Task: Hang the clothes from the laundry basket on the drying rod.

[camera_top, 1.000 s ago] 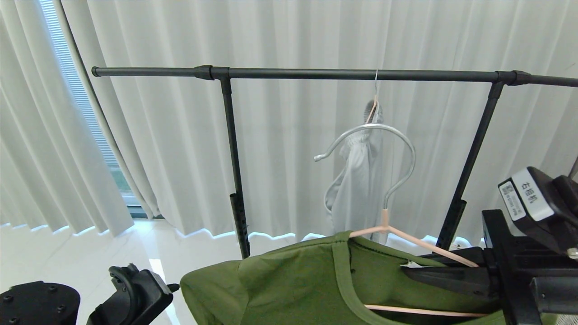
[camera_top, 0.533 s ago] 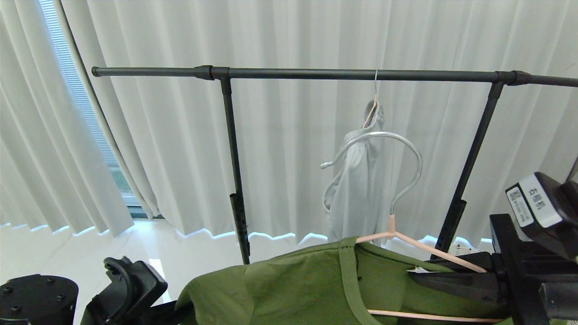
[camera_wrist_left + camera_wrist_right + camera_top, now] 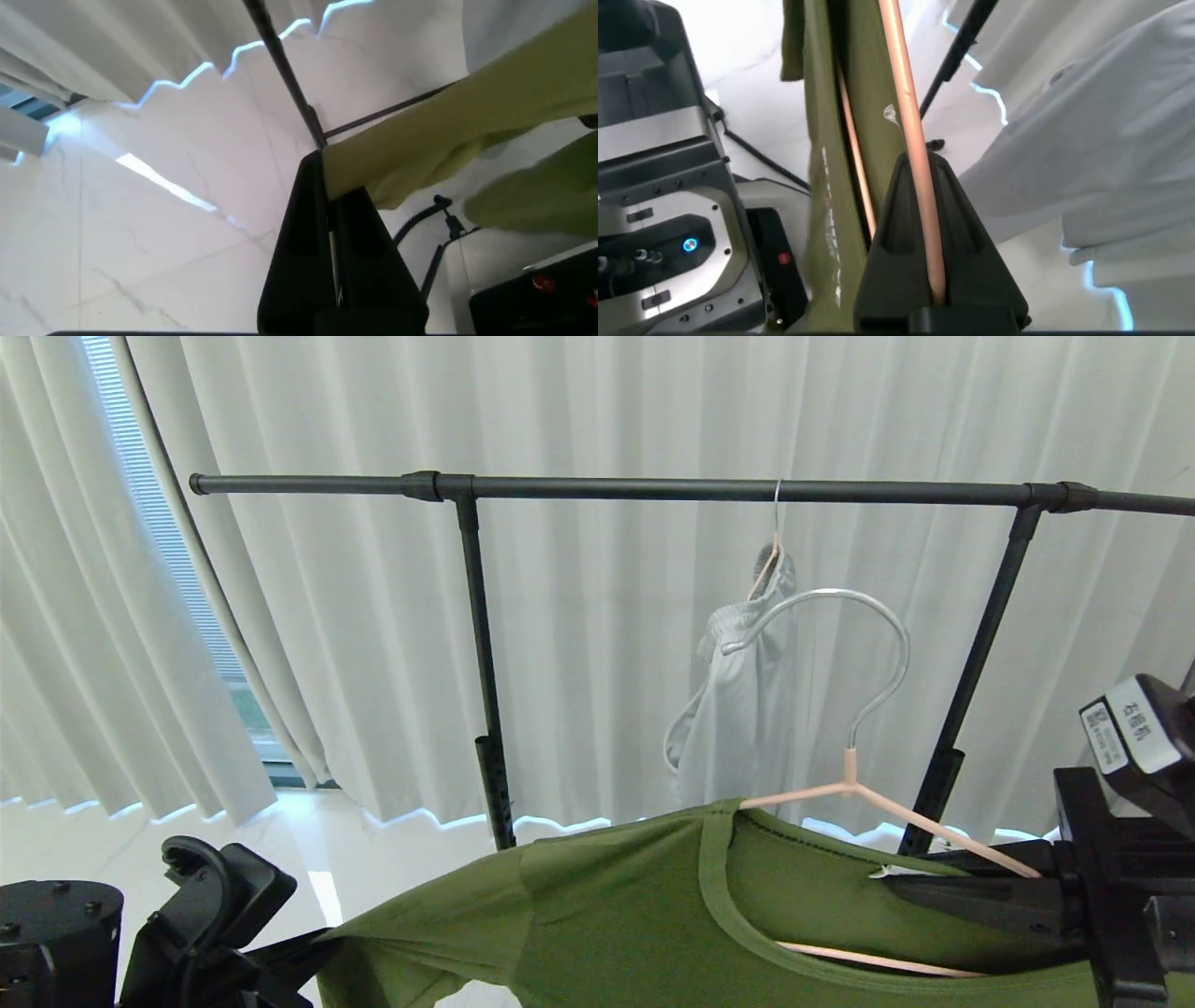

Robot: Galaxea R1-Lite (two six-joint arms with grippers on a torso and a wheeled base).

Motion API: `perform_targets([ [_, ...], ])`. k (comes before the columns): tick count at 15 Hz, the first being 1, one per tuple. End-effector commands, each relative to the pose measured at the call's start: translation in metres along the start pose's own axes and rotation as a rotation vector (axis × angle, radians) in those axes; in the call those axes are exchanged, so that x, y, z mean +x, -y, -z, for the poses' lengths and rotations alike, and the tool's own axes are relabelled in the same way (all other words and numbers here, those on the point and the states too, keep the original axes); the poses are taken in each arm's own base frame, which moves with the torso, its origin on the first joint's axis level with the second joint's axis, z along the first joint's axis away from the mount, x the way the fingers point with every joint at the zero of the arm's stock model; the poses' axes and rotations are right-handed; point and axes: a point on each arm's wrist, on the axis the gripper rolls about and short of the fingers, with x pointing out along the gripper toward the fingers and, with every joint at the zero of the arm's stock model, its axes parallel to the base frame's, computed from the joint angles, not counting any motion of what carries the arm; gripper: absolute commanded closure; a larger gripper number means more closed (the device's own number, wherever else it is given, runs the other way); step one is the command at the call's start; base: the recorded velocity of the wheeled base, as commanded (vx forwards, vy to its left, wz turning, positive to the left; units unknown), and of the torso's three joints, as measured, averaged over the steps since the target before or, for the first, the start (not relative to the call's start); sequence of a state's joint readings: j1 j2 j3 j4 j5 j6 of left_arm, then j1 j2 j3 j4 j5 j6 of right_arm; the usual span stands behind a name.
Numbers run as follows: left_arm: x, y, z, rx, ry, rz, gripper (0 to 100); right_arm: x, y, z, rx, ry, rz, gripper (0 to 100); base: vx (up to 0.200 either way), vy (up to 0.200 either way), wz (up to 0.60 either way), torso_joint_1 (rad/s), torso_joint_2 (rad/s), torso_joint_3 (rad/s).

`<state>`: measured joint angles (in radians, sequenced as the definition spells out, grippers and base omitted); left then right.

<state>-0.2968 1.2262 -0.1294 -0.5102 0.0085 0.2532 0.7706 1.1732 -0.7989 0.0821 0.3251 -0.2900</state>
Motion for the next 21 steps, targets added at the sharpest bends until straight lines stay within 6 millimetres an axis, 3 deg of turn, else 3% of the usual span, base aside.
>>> perform_targets([
  [1,-0.002,0.001,-0.002,0.005,0.021,0.004,0,-0.001,0.001,0.0,0.001,0.0,0.01,100,0.0,0.0,0.0,0.0,0.0,0.0],
  [5,-0.01,-0.003,-0.016,0.0,0.108,-0.014,0,-0.005,0.012,0.006,0.042,-0.057,0.16,100,0.0,0.0,0.0,0.0,0.0,0.0],
  [8,-0.018,-0.01,-0.038,-0.008,0.206,-0.056,0,-0.023,0.026,0.02,0.127,-0.156,0.324,100,0.0,0.0,0.0,0.0,0.0,0.0],
  [12,-0.021,-0.012,-0.045,0.0,0.234,-0.082,0,-0.044,0.034,0.033,0.214,-0.233,0.475,100,0.0,0.0,0.0,0.0,0.0,0.0],
  [16,-0.021,-0.011,-0.045,0.002,0.235,-0.081,0,-0.059,0.037,0.041,0.272,-0.255,0.567,100,0.0,-0.2,0.0,-0.002,0.0,0.001],
  [21,-0.02,-0.01,-0.045,0.005,0.23,-0.068,0,-0.064,0.04,0.043,0.296,-0.256,0.613,100,0.0,-0.2,0.0,0.002,0.0,0.0],
])
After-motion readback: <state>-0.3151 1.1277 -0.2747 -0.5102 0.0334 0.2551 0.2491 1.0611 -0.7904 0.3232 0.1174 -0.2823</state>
